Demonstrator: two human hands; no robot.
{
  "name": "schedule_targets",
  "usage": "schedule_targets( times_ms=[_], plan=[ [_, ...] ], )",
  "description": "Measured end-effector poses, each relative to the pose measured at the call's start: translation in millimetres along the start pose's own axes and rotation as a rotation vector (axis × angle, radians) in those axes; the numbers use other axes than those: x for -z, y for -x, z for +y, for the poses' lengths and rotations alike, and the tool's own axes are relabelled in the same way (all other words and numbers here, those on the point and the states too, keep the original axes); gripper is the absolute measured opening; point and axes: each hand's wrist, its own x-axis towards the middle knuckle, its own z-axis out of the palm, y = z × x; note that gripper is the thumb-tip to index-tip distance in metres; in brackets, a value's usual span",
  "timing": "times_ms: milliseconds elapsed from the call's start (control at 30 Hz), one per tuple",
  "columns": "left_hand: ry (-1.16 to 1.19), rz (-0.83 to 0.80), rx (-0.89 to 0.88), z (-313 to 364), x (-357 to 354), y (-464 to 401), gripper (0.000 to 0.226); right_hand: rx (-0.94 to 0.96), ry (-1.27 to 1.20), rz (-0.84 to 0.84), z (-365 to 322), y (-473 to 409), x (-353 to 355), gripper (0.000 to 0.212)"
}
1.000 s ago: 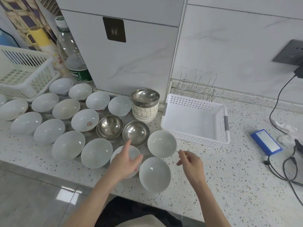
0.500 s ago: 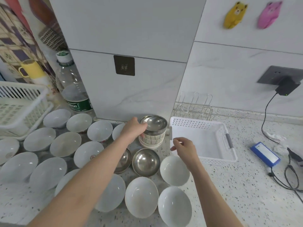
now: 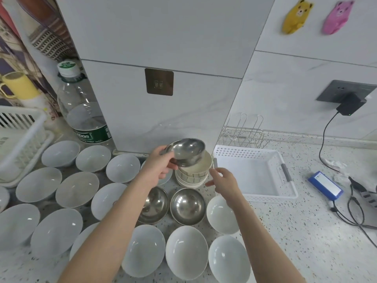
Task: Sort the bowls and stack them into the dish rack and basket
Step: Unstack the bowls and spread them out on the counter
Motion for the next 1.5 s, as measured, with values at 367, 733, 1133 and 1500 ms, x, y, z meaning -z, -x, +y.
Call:
schedule_targets(
  times_ms=[367,733,1133,1500],
  plan=[
    [0.352,0.104,0.060,-63,64,30,0.017,-0.005,0.145,0.073,-18,-16,-32,0.042],
    [0.382,0.151,0.107,-84,76,53,0.032,-0.060,-0.072,0.096,-36,-11,-28,0.038],
    [0.162,0.156,0.061,-83,1,82,0.032,-0.059,-0.478,0.215,2,34,61,0.021],
    [-0.019,0.043,0.057,-106,-162,116,0.046,-0.092,-0.539,0.260,84,59,176,0.032]
  ],
)
